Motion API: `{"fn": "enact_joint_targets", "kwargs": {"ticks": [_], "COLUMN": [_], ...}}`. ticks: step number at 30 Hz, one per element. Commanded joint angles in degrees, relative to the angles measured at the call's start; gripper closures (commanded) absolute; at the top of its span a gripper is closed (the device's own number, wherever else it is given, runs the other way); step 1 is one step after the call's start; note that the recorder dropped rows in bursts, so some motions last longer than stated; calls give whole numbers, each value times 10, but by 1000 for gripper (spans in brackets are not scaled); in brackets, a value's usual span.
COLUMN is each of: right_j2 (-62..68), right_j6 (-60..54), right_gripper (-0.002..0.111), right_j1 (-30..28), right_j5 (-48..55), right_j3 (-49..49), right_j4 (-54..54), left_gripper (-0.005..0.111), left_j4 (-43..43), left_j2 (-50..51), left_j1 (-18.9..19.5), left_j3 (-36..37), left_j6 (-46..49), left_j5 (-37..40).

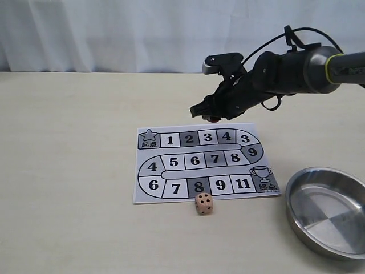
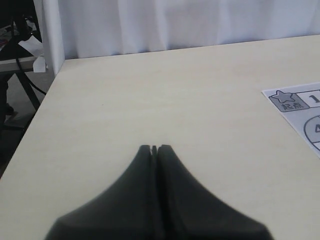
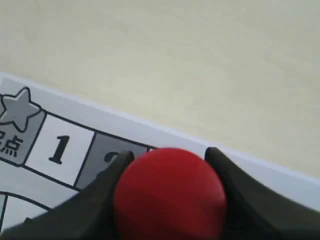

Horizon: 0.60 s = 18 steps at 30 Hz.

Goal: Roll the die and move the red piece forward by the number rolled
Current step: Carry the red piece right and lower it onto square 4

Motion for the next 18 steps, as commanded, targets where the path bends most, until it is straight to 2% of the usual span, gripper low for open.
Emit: {"fn": "enact_joint_targets", "kwargs": {"ticks": [1,5,18], "right_j2": [-18,-18,42], "right_j6": [-2,12,11], "right_gripper": [104,104,104], "right_j1": [-19,-35,-33], "right_j5": [-15,-15,-24], "right_j3": [1,5,34], "right_j4": [-16,-20,-26], "left_gripper": [107,107,107], "left_j4": [-4,-4,-4], "left_j2": [0,0,0], "left_j1": [0,0,0], "left_j3": [1,1,1], "left_j6": [-2,-2,-2], "left_j5": [-7,-7,-7]}}
